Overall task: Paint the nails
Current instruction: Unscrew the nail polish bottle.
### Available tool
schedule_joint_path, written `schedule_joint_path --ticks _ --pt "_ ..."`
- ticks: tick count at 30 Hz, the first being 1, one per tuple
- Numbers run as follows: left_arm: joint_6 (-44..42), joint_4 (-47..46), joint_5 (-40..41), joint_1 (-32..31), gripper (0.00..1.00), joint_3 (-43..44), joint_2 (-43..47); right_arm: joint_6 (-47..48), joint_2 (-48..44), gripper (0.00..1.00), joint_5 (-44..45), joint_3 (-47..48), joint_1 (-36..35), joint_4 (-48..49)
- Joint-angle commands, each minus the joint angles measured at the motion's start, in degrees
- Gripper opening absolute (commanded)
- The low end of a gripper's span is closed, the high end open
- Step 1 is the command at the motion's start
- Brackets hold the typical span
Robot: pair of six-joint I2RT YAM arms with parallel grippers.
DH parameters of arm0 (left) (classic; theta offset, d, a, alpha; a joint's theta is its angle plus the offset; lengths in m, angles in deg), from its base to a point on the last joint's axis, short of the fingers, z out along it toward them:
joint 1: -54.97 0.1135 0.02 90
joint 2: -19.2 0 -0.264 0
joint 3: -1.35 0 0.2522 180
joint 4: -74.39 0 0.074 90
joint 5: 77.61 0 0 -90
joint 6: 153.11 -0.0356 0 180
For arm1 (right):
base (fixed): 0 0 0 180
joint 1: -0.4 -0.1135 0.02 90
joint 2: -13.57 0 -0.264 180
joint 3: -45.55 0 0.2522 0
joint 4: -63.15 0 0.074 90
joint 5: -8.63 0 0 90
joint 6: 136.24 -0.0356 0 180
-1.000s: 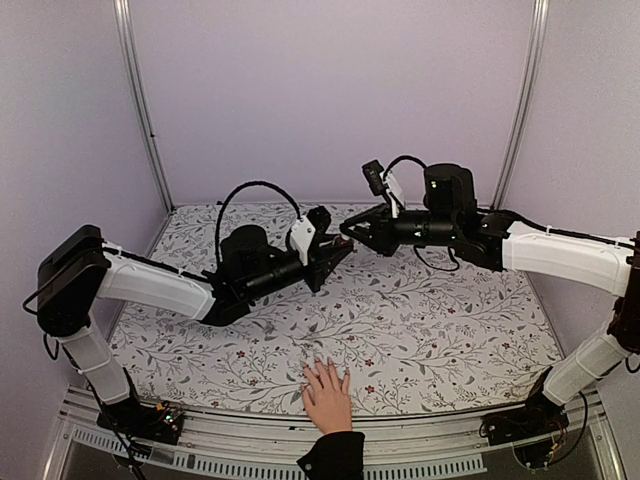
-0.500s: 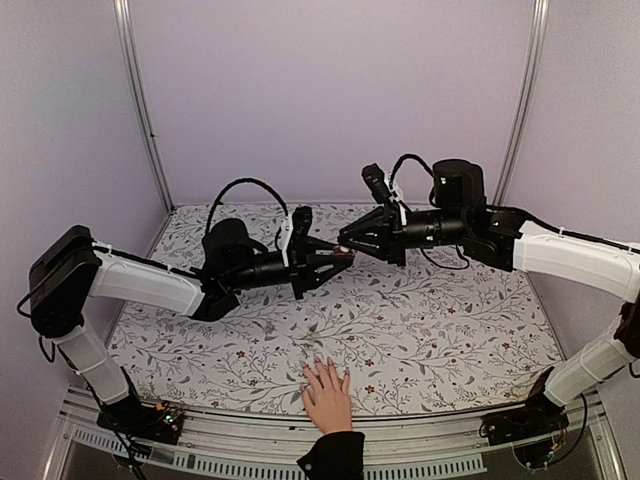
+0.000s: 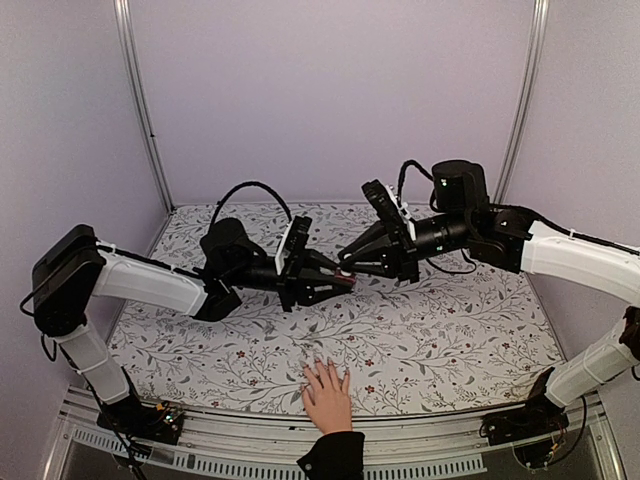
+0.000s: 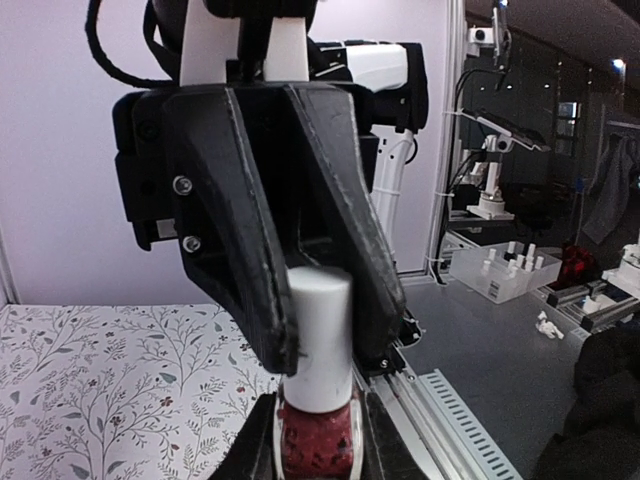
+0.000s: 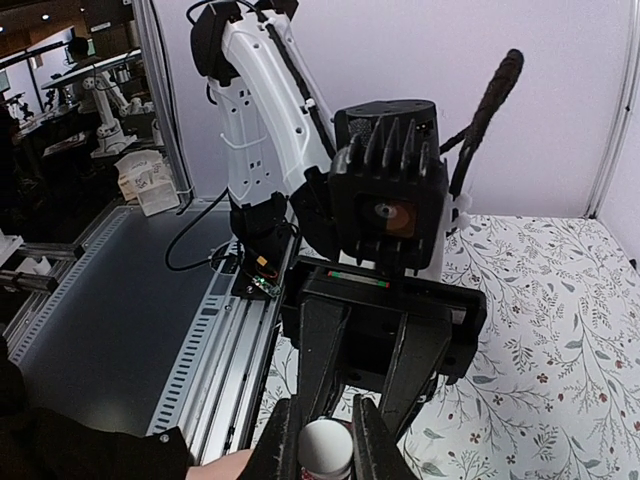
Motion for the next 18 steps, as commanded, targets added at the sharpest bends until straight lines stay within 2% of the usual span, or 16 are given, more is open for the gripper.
schedule_joint_path --ticks 1,6,12,18 --pt "3.40 -10.68 -5.93 -0.71 0.00 2.83 -1.26 2.13 -0.24 0.00 -3.19 0.22 -0.53 -3.67" --pt "5.35 -13.33 -5.61 -0.74 0.00 3.00 -2.29 2.11 -0.09 0.00 -3.35 0.51 -0.53 -3.81" --pt "1.75 -10.67 0.09 -0.06 0.00 1.98 -2.01 0.65 -1.04 0.32 -0.34 0.16 -0.57 -2.84" --pt "-0.64 -9.76 10.82 0.63 0.00 -2.31 0.02 -3.23 -2.52 0.49 2.00 -3.20 -0.54 3.11"
